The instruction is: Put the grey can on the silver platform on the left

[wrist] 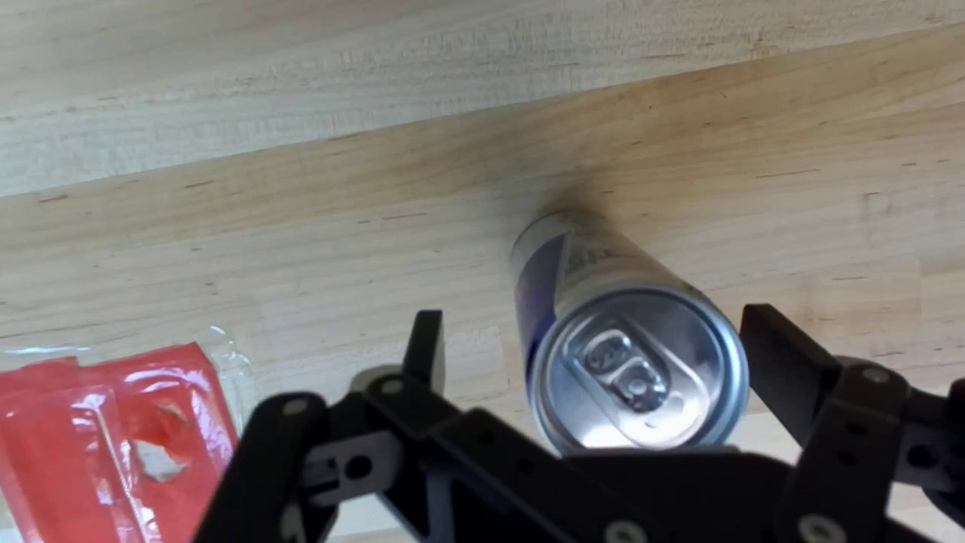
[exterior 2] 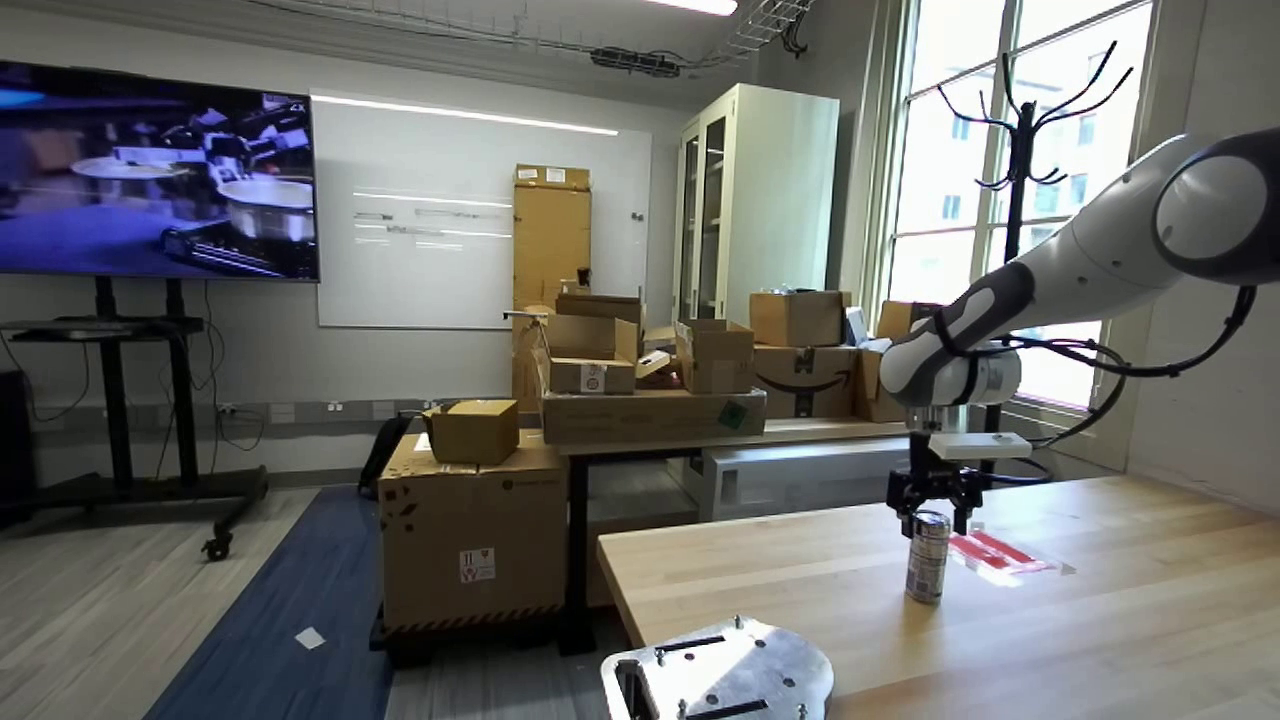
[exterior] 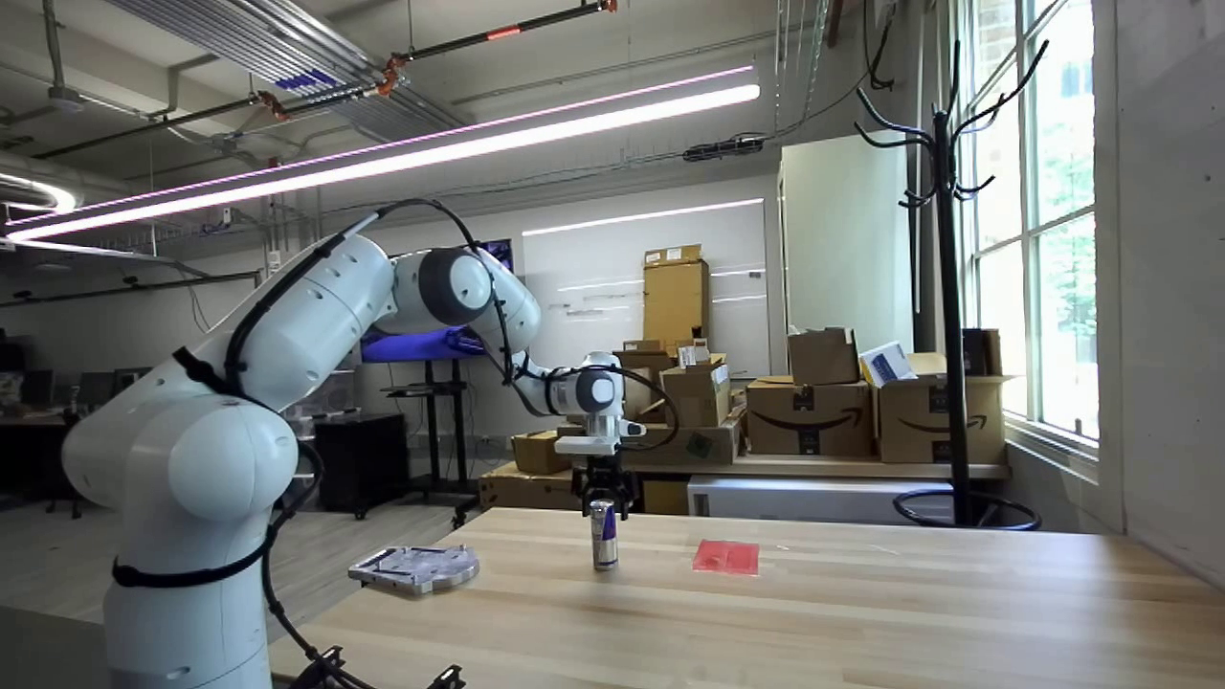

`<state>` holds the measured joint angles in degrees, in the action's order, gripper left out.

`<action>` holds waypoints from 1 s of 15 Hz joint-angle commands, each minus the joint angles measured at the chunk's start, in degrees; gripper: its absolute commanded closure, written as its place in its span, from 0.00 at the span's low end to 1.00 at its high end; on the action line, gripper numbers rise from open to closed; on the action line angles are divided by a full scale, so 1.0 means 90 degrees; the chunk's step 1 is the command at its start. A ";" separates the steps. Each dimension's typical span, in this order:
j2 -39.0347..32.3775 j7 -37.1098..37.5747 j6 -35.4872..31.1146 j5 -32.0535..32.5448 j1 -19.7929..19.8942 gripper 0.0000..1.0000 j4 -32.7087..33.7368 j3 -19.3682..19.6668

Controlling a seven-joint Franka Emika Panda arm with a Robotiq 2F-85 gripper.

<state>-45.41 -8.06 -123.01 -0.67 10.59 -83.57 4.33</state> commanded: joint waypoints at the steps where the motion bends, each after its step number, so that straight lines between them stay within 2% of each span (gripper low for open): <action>1: -0.0118 -0.0217 0.0263 -0.0086 0.0192 0.00 0.0196 -0.0100; 2: -0.0117 -0.0231 0.0241 -0.0083 0.0206 0.25 0.0174 -0.0106; 3: -0.0115 -0.0250 0.0225 -0.0080 0.0215 0.28 0.0158 -0.0114; 7: -0.0088 -0.0340 0.0171 -0.0077 0.0216 0.61 0.0110 -0.0149; 8: -0.0073 -0.0359 0.0155 -0.0068 0.0212 0.66 0.0087 -0.0151; 15: 0.0786 -0.1061 0.0493 -0.0256 0.0366 0.67 -0.0486 -0.0367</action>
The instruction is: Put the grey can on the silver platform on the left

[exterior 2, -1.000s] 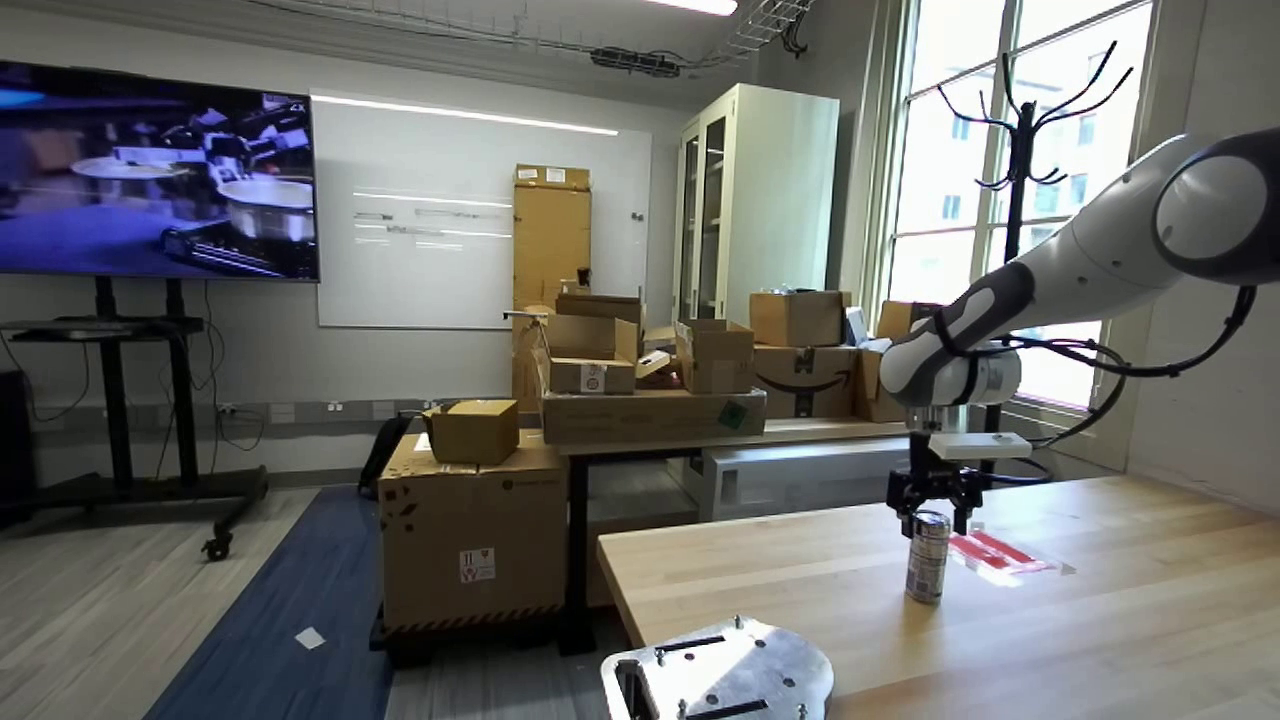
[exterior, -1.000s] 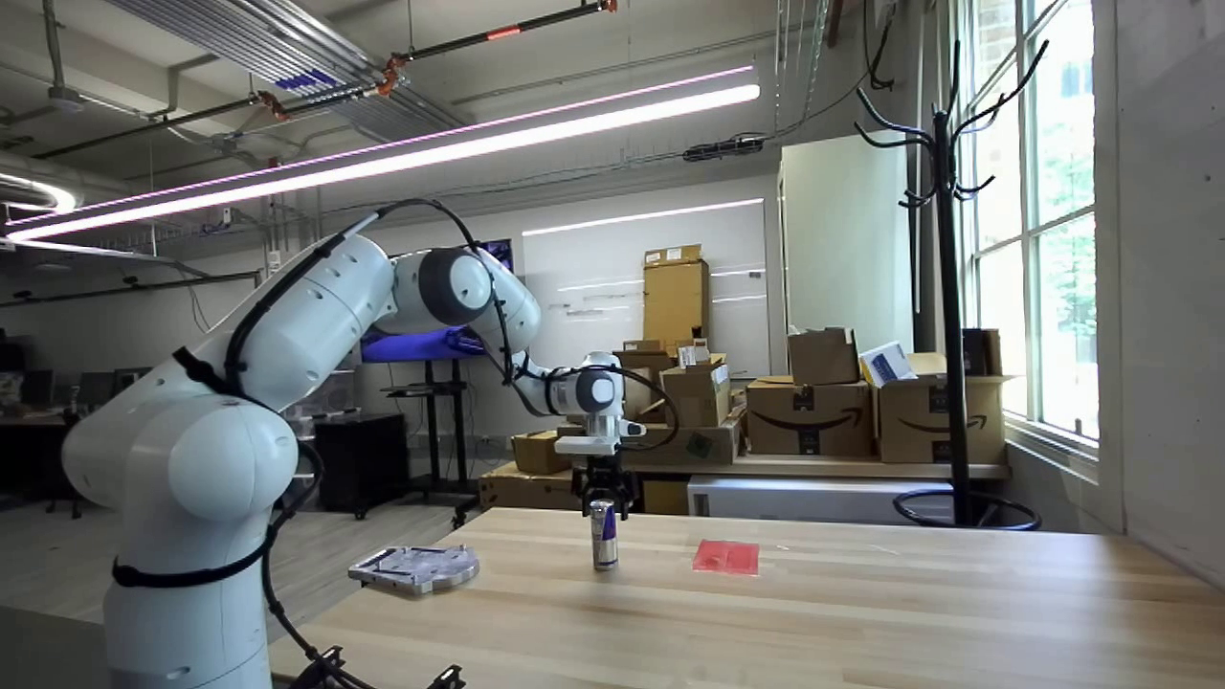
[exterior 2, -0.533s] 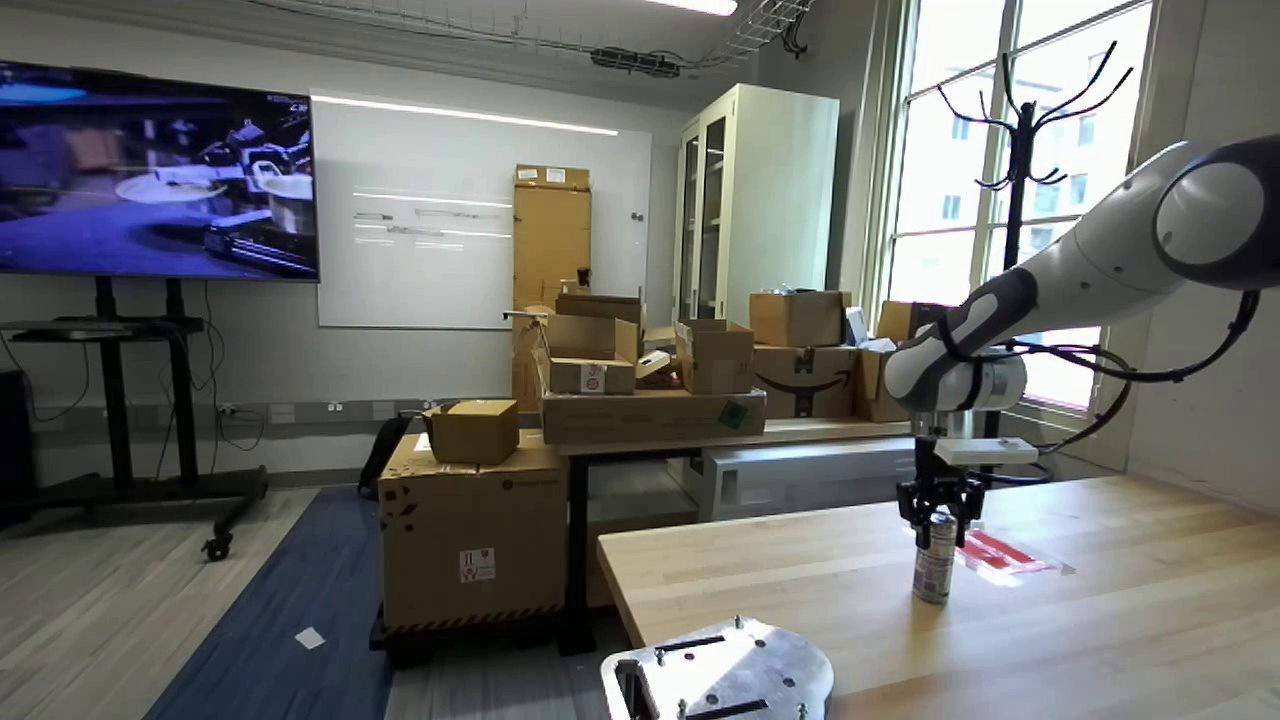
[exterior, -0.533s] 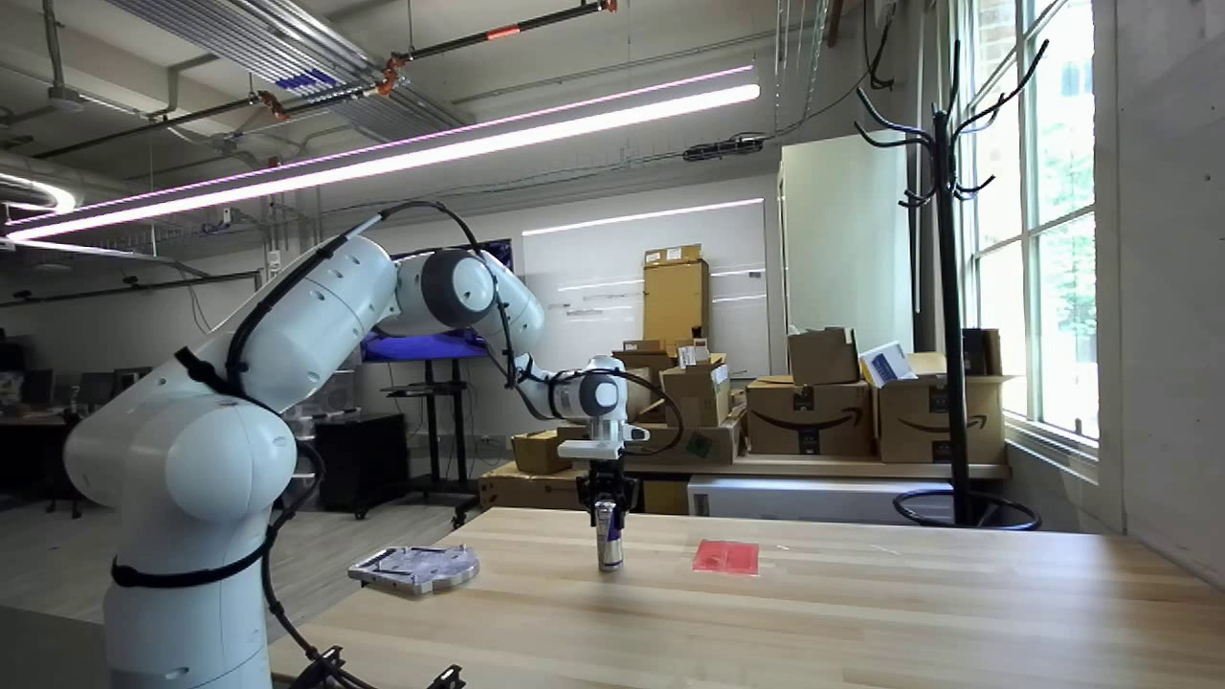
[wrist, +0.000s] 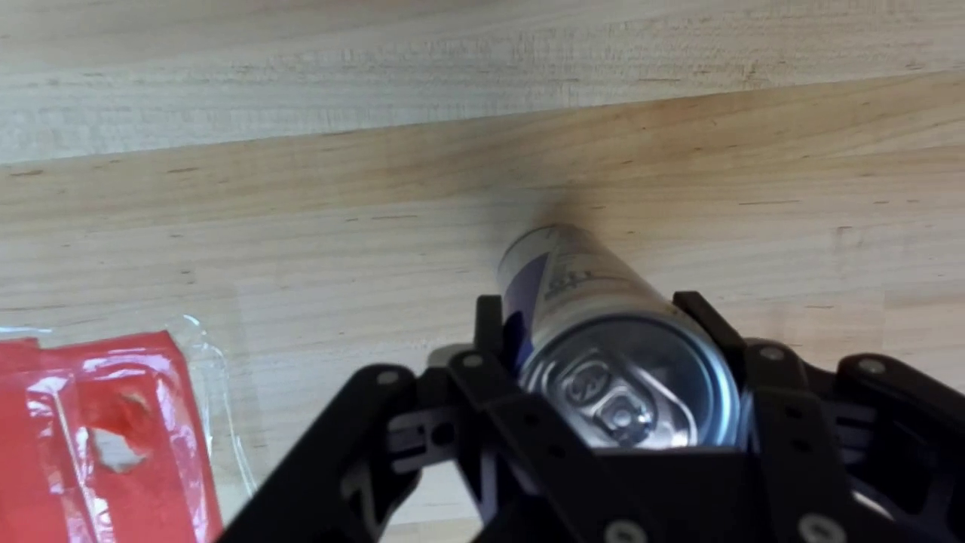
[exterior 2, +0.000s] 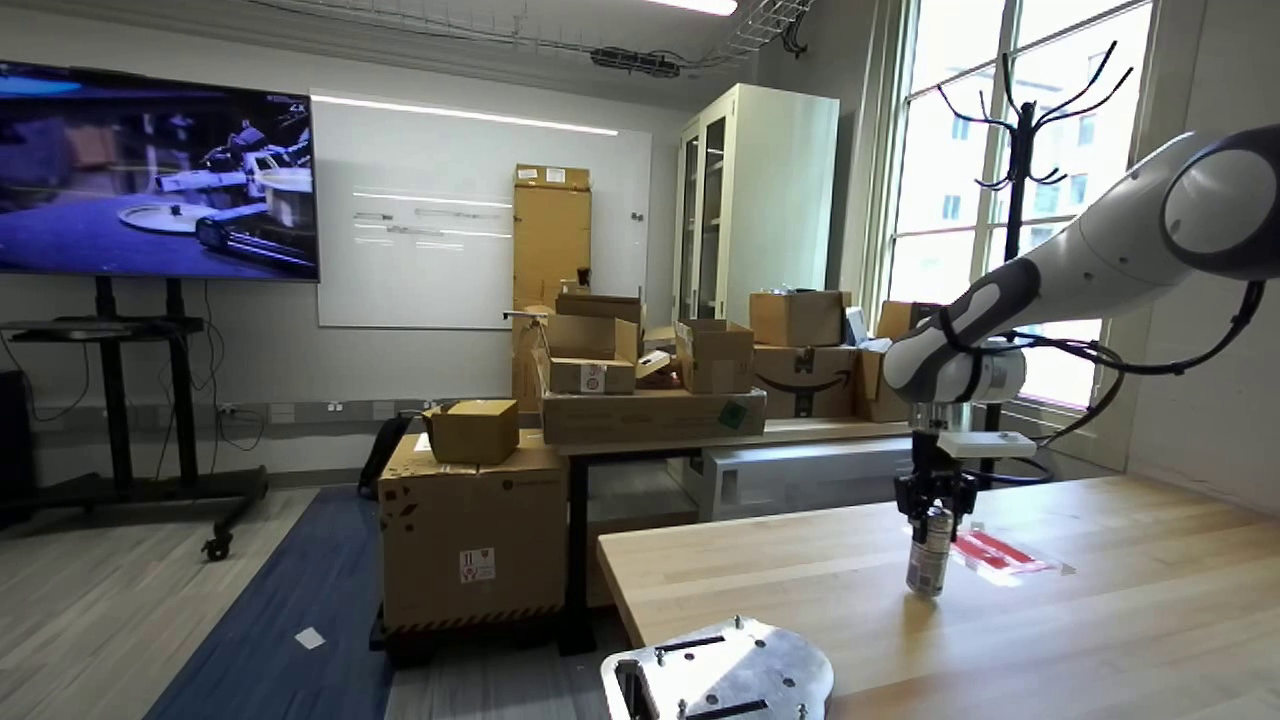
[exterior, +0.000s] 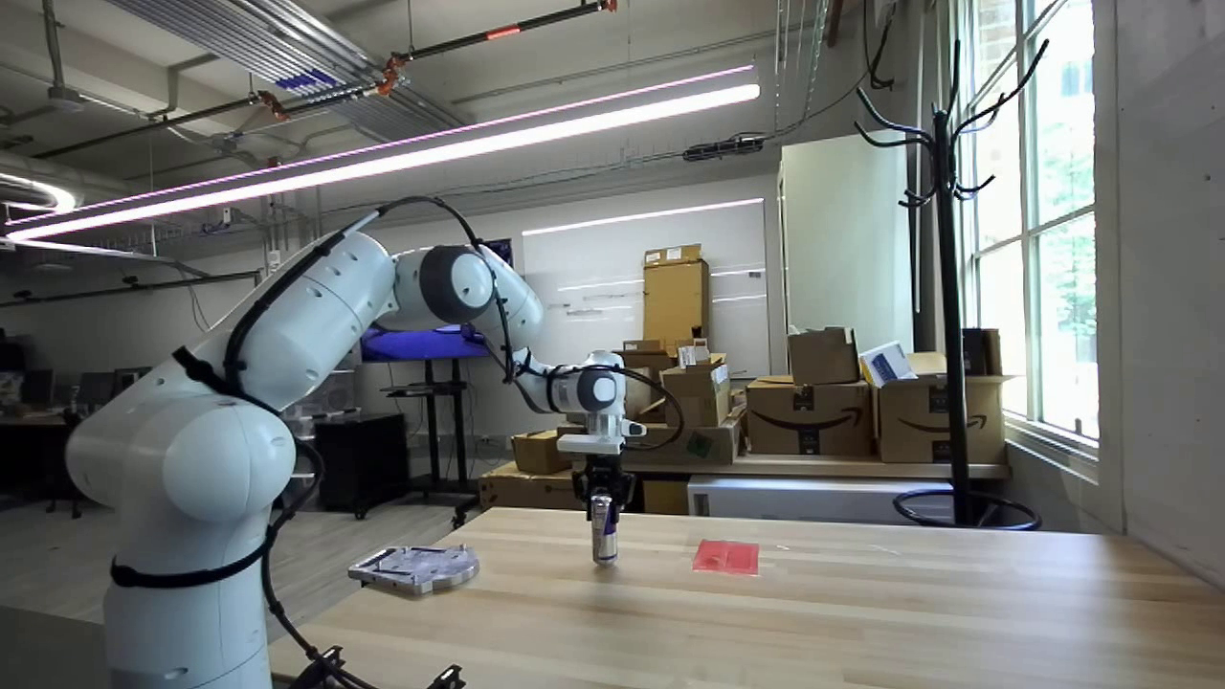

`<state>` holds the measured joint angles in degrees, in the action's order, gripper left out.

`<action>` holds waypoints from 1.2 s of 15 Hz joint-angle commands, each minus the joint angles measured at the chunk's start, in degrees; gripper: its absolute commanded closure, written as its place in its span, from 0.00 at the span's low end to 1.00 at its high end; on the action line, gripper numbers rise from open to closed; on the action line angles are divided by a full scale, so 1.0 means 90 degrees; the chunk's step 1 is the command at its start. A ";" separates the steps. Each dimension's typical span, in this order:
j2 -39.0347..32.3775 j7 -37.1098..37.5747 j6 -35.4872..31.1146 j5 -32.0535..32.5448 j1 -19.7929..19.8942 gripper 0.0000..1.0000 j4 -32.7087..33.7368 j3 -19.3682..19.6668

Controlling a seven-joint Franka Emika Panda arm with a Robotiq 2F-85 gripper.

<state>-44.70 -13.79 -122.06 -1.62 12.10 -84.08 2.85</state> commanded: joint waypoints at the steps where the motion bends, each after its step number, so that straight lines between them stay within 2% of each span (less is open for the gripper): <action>1: 0.0936 -0.0471 0.0425 -0.0093 0.0148 0.67 -0.0586 -0.0164; 5: 0.1839 -0.0600 0.0686 0.0057 -0.0032 0.67 -0.1286 -0.0104; 10: 0.2832 -0.0798 0.1037 -0.0040 -0.0307 0.67 -0.2188 -0.0310; 18: 0.3884 -0.0428 0.0280 0.0543 -0.1272 0.67 -0.3478 -0.0541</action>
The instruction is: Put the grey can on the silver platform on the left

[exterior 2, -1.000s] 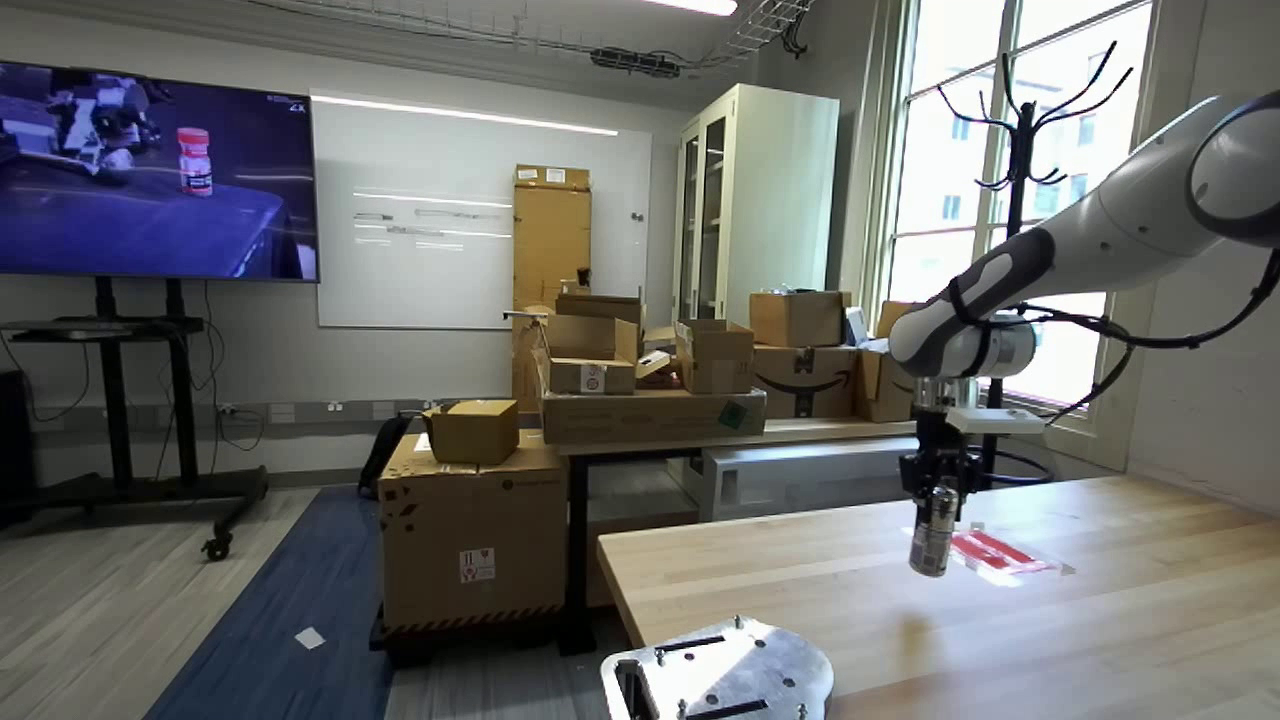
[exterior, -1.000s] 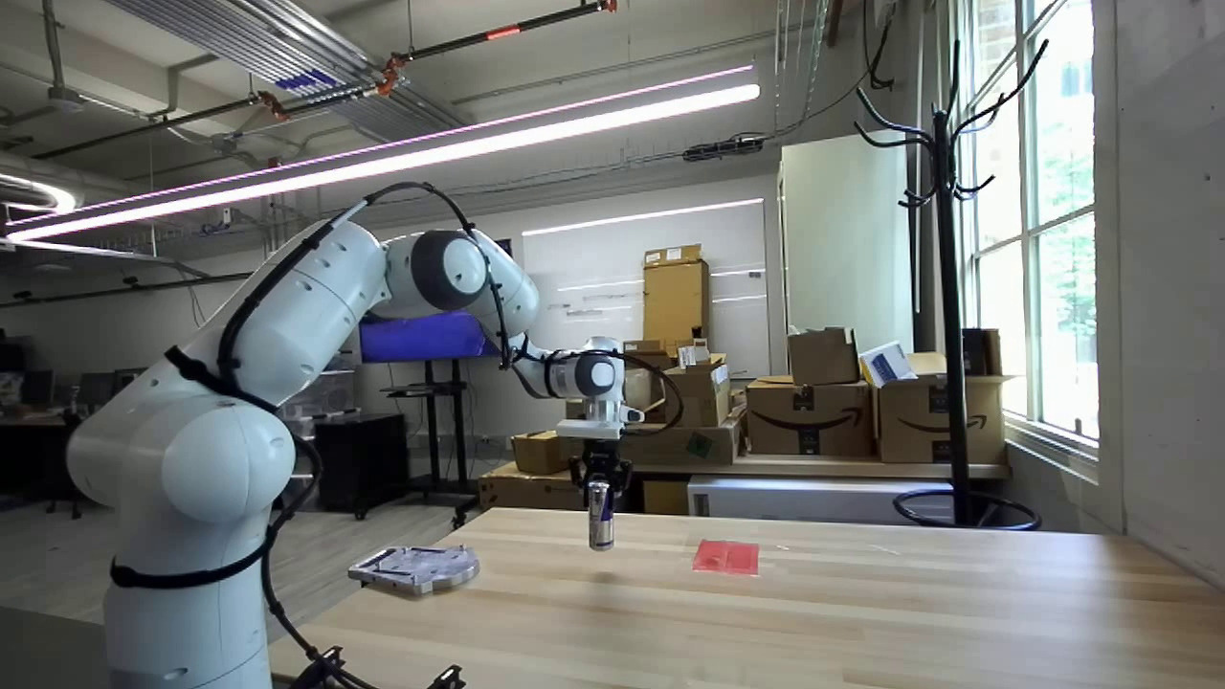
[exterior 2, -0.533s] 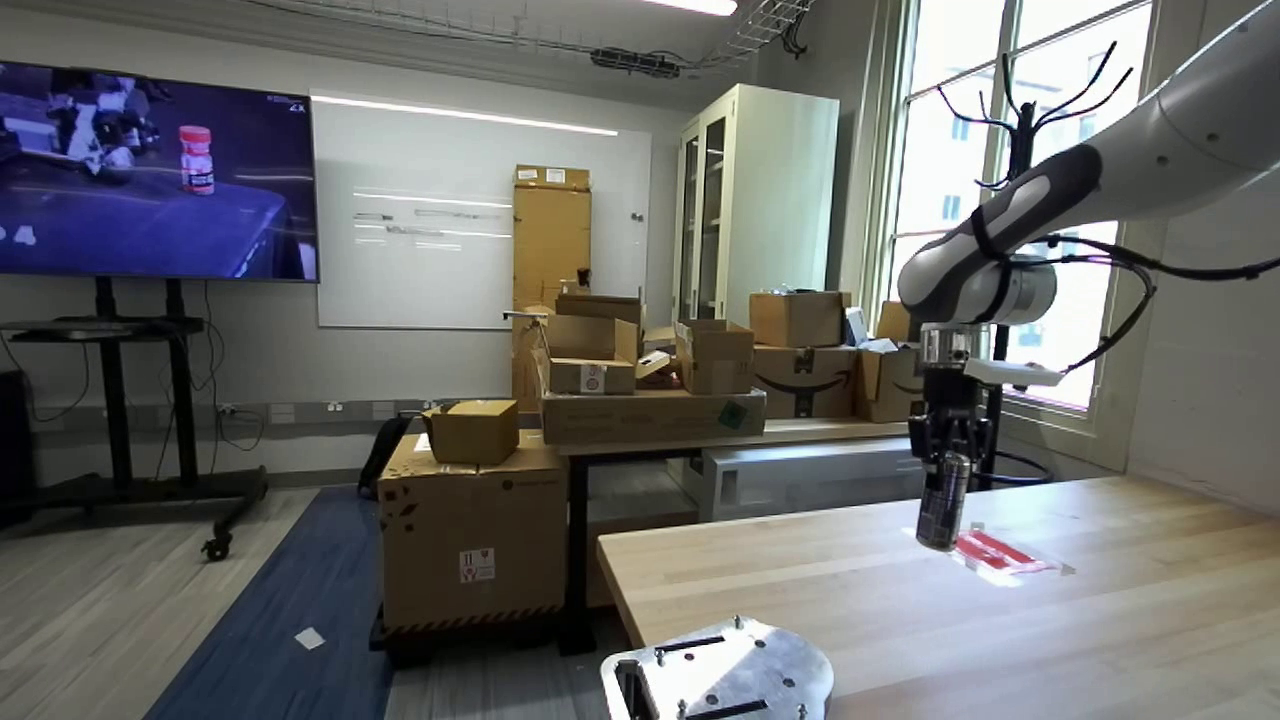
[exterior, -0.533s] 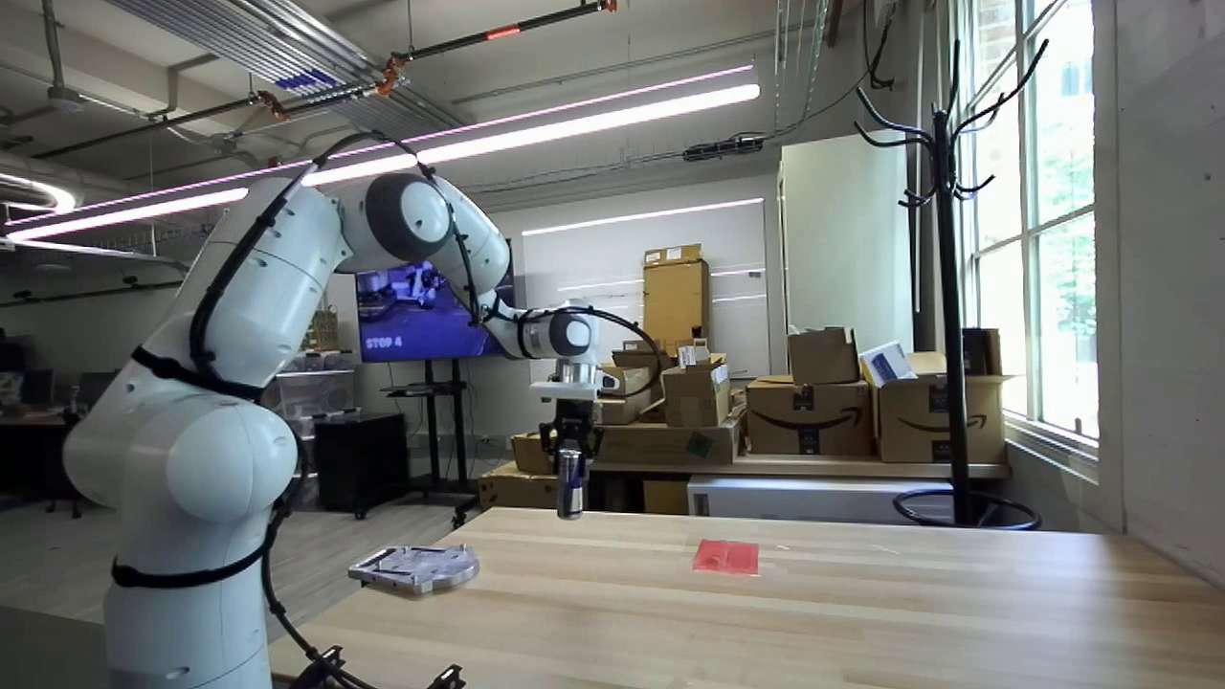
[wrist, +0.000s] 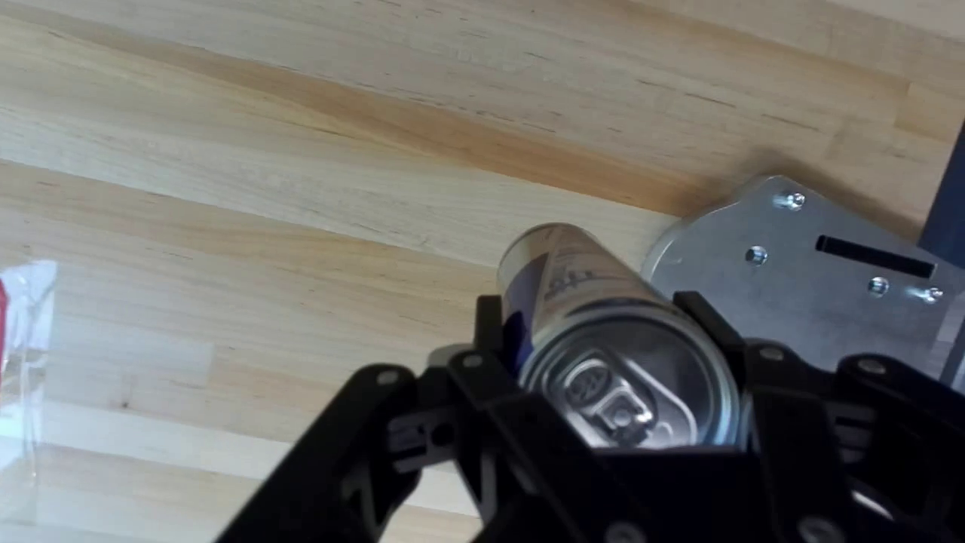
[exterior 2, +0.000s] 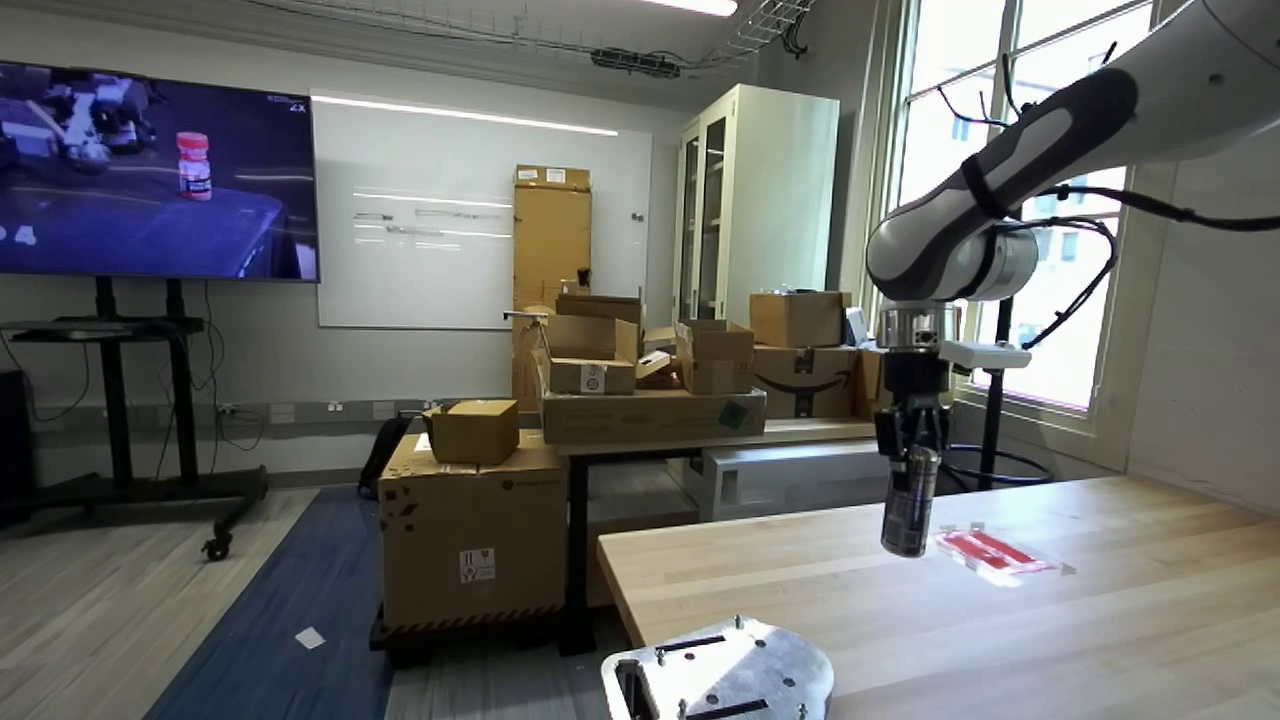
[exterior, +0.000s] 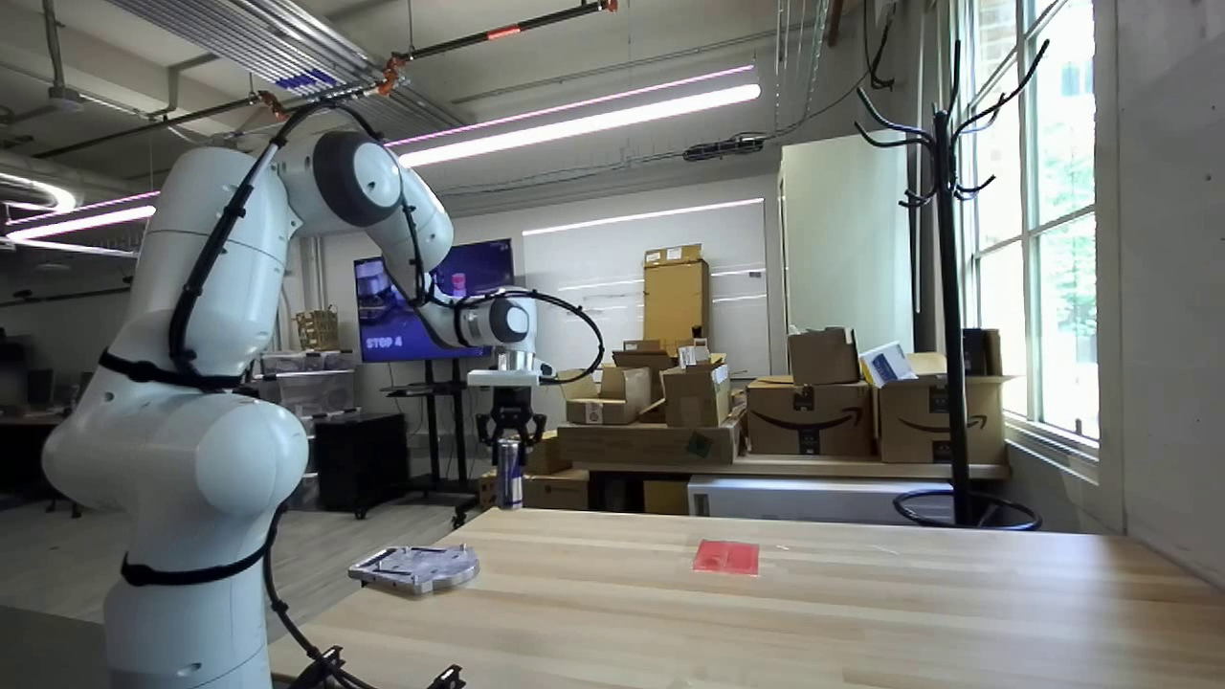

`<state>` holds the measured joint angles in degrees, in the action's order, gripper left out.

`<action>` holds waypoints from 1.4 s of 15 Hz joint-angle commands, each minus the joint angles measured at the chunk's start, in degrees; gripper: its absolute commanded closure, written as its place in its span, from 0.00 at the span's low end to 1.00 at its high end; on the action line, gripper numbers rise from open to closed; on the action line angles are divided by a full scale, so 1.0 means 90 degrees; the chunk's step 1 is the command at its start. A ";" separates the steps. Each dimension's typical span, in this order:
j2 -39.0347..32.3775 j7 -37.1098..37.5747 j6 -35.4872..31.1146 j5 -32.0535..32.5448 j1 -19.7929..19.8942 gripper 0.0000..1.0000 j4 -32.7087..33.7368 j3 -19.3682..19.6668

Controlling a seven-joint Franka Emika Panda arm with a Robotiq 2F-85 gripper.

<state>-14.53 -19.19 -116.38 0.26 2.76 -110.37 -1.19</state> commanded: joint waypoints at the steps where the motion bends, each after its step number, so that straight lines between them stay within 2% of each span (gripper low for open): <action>1: 0.0586 0.0213 -0.0478 0.0450 -0.0346 0.67 -0.0650 -0.0125; 13: 0.0378 0.0040 -0.1116 0.0566 -0.0967 0.67 -0.1105 -0.0631; 21: -0.0442 0.0125 -0.1268 0.0914 -0.1211 0.67 -0.0606 -0.0722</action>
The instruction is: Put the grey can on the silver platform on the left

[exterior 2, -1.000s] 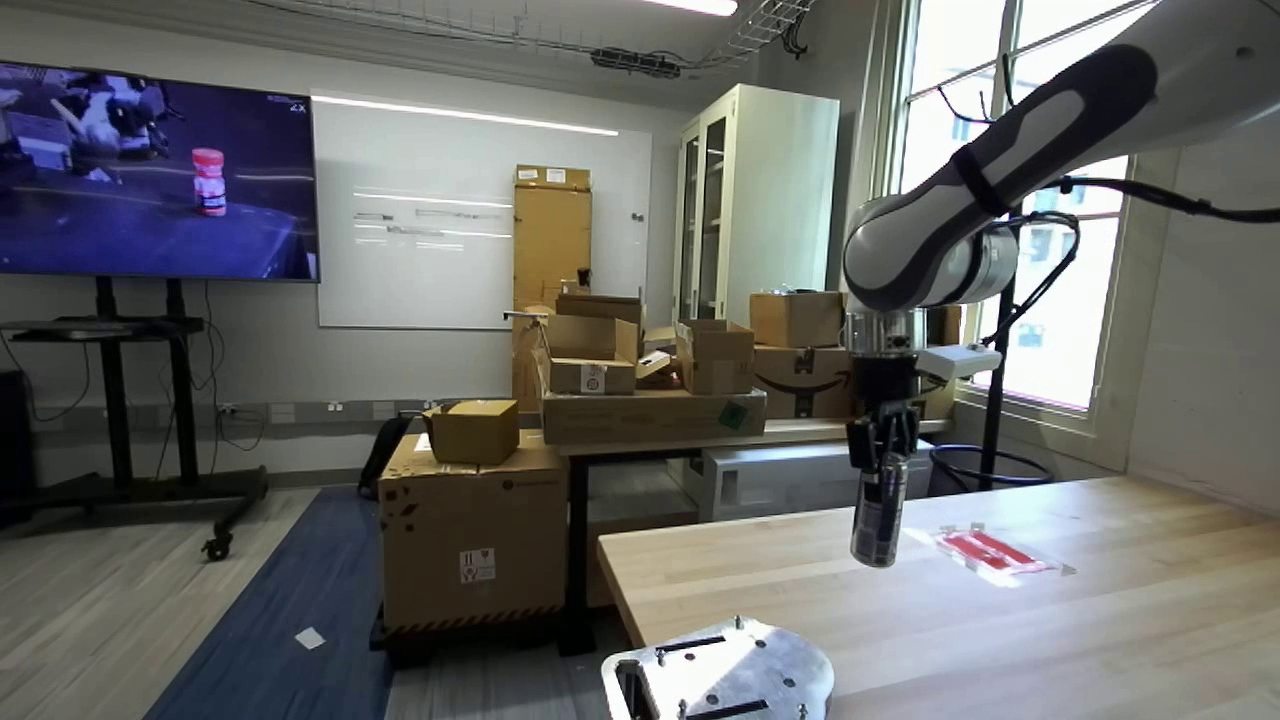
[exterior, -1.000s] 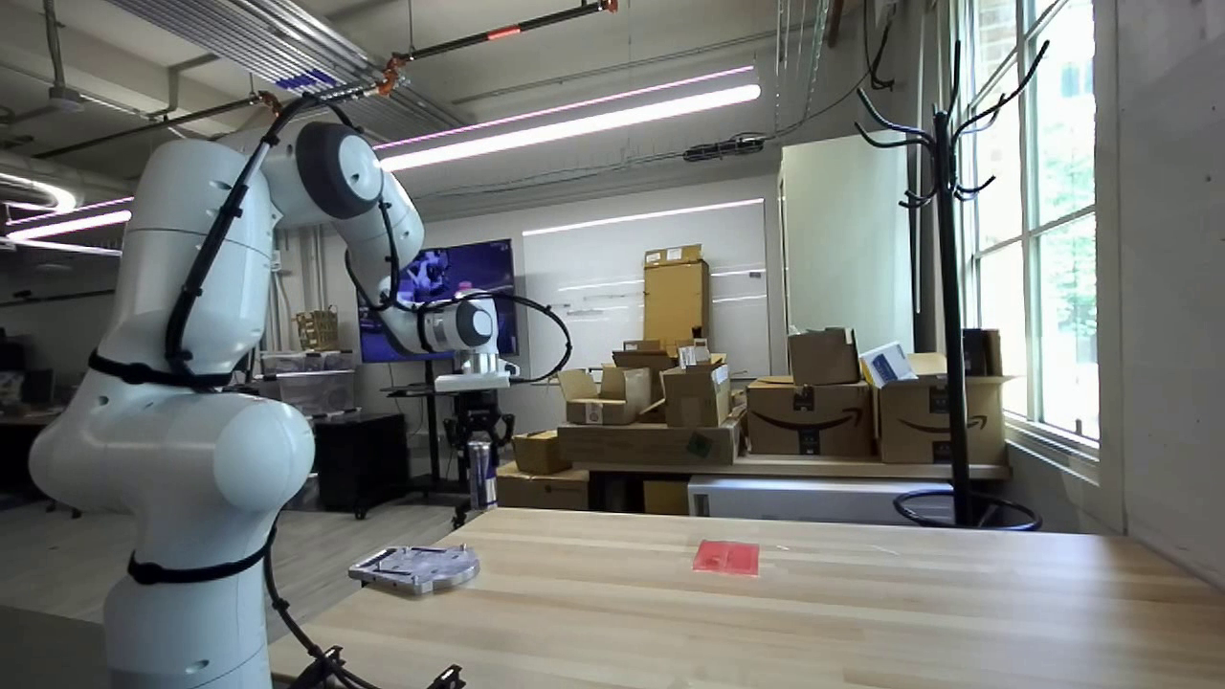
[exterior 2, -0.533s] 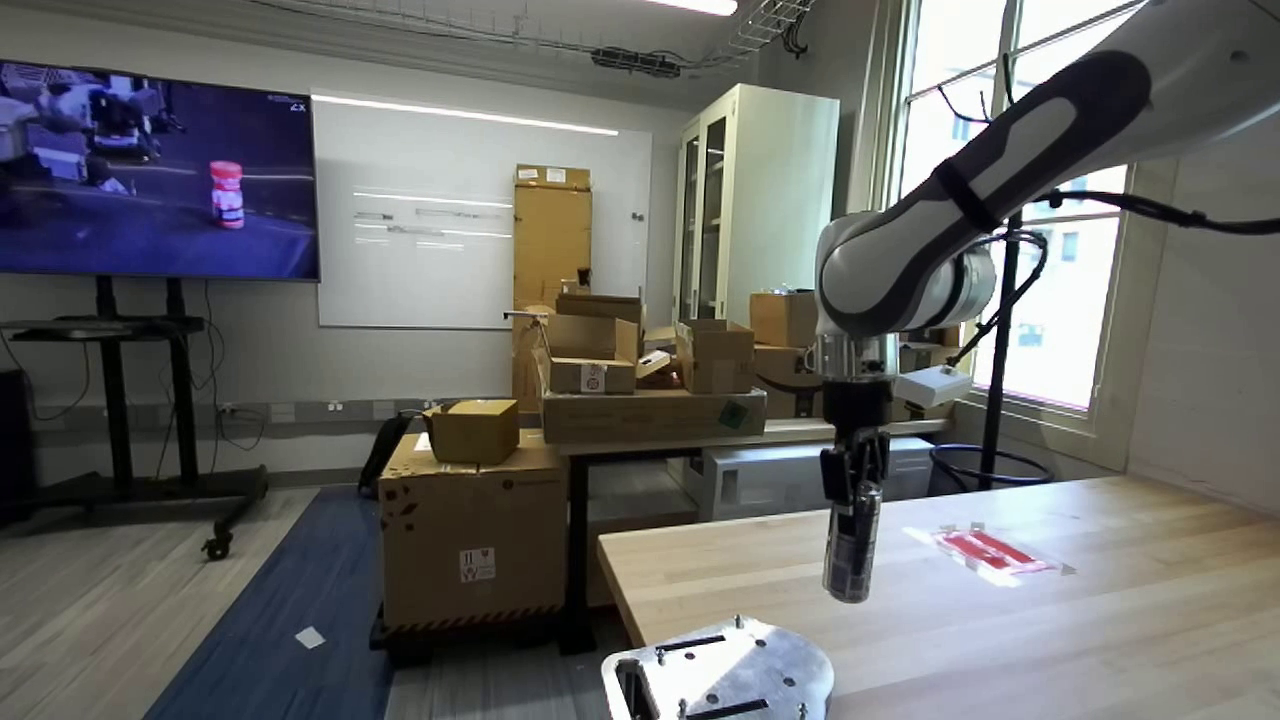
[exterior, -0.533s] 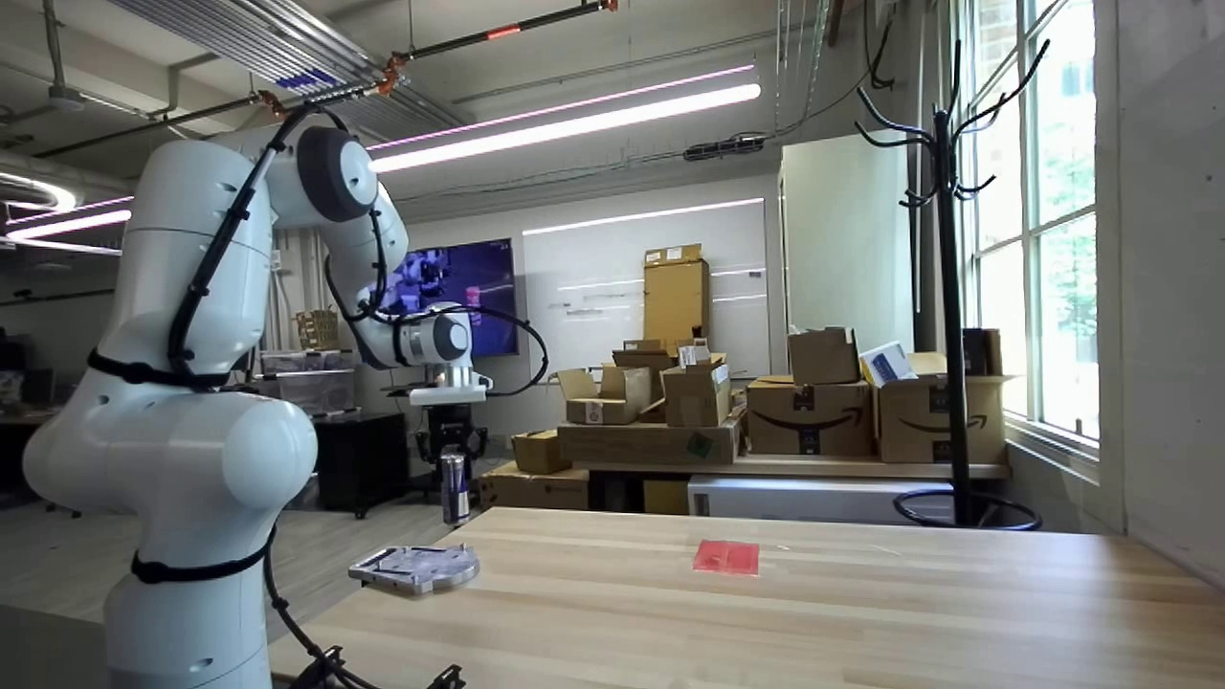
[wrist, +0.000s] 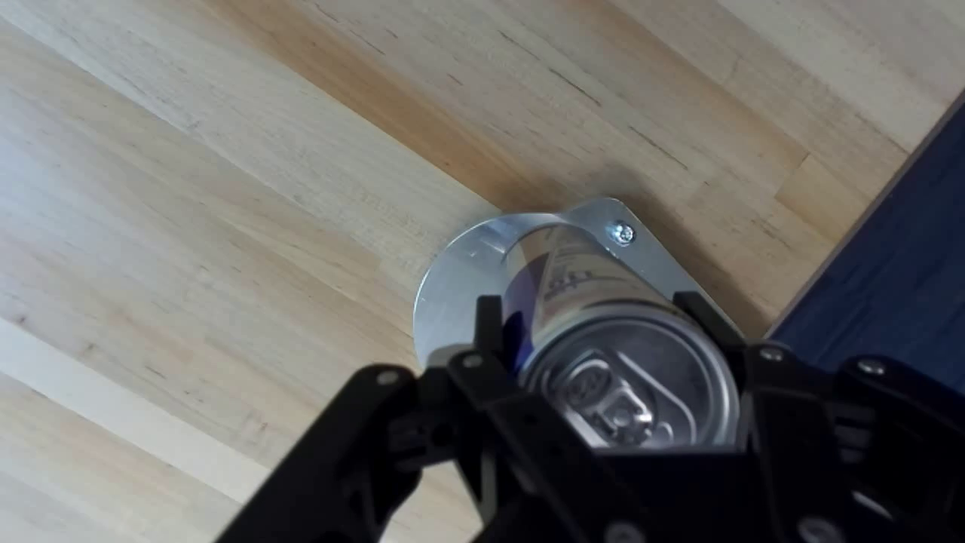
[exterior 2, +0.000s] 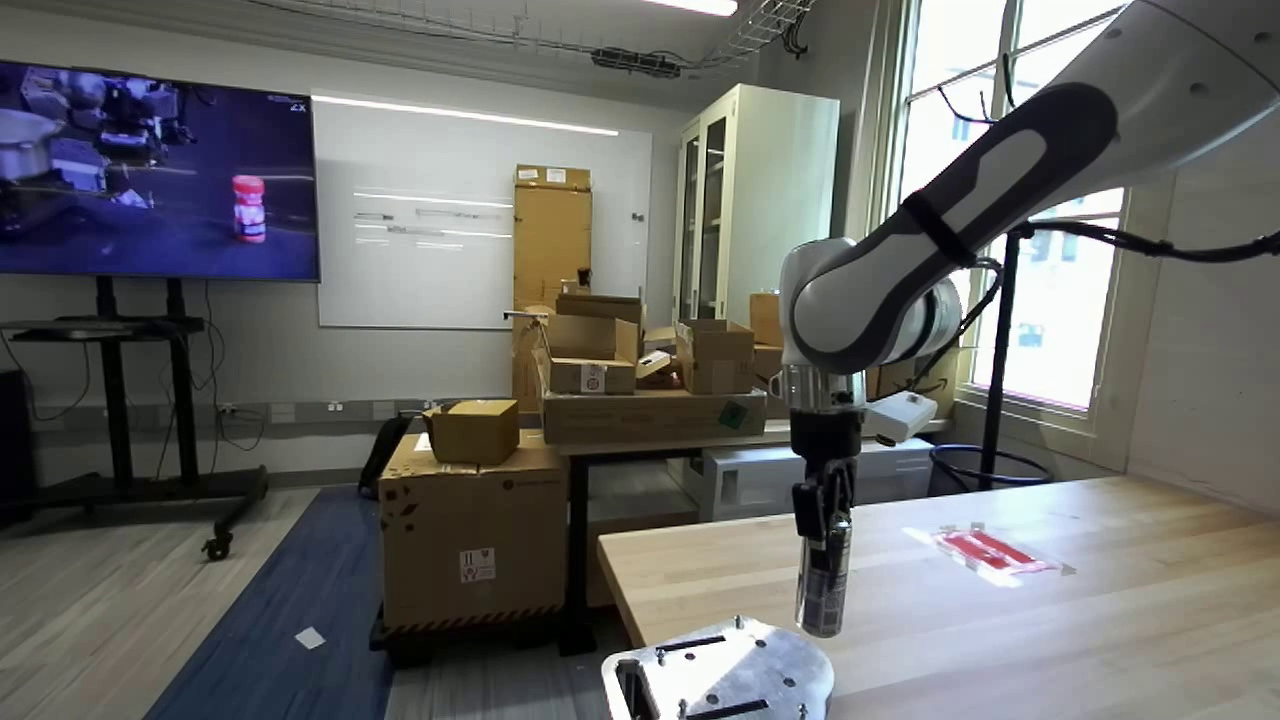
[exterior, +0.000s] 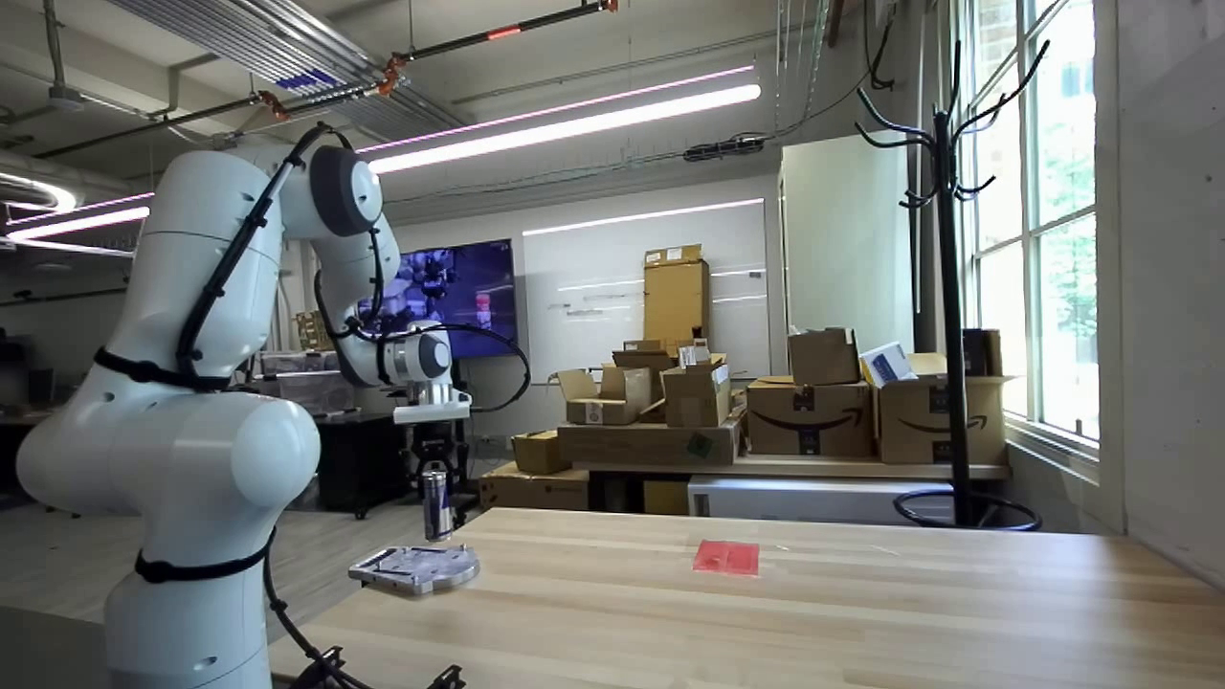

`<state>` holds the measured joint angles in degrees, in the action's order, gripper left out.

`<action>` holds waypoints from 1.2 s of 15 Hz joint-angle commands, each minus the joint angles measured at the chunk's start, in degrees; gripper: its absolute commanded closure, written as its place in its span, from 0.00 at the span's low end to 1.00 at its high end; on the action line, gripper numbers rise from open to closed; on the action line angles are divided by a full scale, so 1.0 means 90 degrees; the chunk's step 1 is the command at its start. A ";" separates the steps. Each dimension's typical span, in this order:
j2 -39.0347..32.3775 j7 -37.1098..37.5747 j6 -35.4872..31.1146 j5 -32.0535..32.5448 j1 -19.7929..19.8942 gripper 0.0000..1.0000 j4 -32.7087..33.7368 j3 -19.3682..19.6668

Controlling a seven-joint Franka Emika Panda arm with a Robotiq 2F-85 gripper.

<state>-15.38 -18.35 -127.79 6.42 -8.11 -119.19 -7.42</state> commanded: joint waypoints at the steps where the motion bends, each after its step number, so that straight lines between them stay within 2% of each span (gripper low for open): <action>1: -0.0499 0.0036 -0.0015 0.0281 -0.0023 0.67 0.0475 -0.0036; 10: -0.1777 0.0214 0.0130 0.0611 -0.0506 0.67 0.1579 -0.0115; 14: -0.2084 0.0268 0.0164 0.0736 -0.0689 0.67 0.1981 -0.0083; 18: -0.2249 0.0204 0.0204 0.0680 -0.0676 0.67 0.2233 -0.0091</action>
<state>-33.83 -17.82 -127.74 11.31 -14.29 -102.49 -7.92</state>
